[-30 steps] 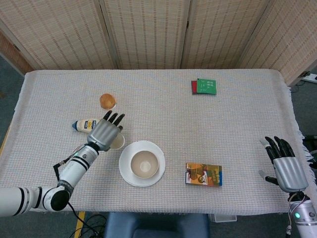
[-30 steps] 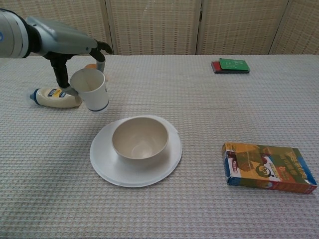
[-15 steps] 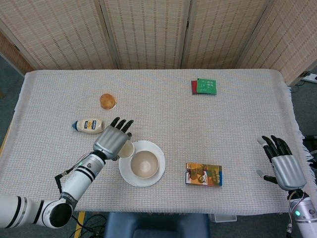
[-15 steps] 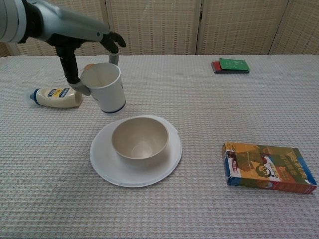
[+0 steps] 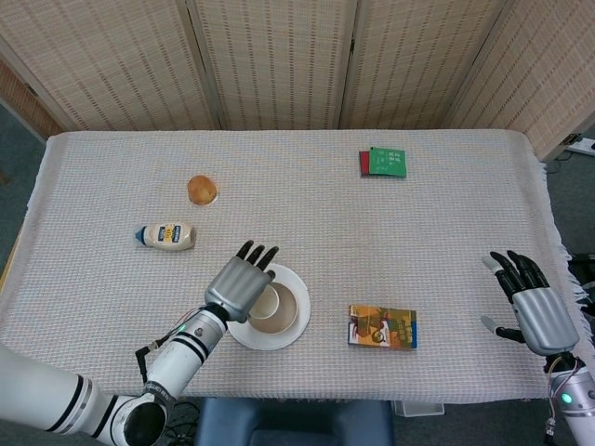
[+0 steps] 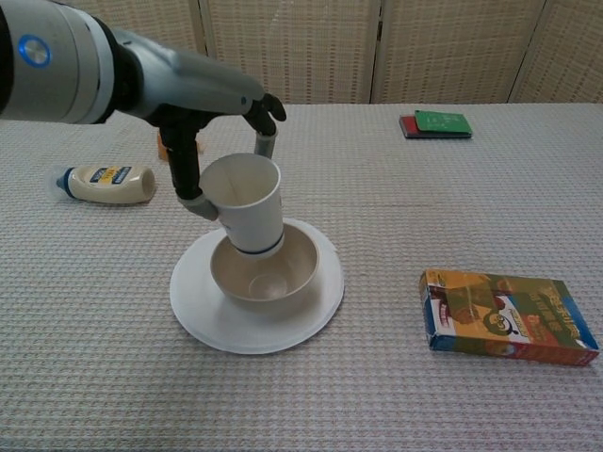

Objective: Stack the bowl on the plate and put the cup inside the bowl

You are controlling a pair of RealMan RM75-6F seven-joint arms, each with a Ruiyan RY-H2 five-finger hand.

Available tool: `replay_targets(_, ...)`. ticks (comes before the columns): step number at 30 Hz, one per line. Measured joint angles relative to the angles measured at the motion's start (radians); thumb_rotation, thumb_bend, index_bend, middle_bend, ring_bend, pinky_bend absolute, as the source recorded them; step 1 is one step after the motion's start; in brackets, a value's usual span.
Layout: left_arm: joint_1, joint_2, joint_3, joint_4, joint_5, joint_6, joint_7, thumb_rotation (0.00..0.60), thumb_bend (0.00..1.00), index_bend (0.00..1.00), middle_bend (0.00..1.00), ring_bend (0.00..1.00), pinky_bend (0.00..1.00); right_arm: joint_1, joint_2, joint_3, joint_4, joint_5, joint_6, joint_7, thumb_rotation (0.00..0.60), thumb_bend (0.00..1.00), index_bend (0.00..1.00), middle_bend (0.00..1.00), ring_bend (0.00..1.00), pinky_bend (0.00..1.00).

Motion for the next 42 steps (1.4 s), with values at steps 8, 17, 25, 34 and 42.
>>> replay_targets(8,-0.036,-0.084,-0.014,0.081,-0.036,-0.014,0.017,0.600,0.23,0.46,0.00,0.00,0.06,-0.001,0.004,0.000,0.016,-0.003,0.018,0.030,0.600,0.16,0.09,0.08,0.00,0.08)
replay_targets(17,-0.038,-0.107,0.012,0.129,-0.022,-0.037,0.022,0.600,0.23,0.46,0.00,0.00,0.06,-0.022,0.015,-0.004,0.019,-0.011,0.059,0.048,0.600,0.16,0.09,0.08,0.00,0.08)
replay_targets(25,-0.021,-0.114,0.046,0.166,-0.008,-0.061,0.015,0.600,0.23,0.46,0.00,0.00,0.06,-0.026,0.015,-0.009,0.017,-0.019,0.069,0.040,0.600,0.16,0.09,0.08,0.00,0.08)
replay_targets(34,-0.001,-0.116,0.070,0.196,-0.010,-0.097,-0.006,0.600,0.23,0.46,0.00,0.00,0.06,-0.027,0.011,-0.007,0.015,-0.016,0.070,0.030,0.600,0.16,0.09,0.08,0.00,0.08)
replay_targets(42,0.006,-0.132,0.074,0.221,-0.006,-0.128,-0.025,0.600,0.23,0.46,0.00,0.00,0.06,-0.028,0.010,-0.006,0.017,-0.014,0.072,0.031,0.600,0.16,0.09,0.08,0.00,0.08)
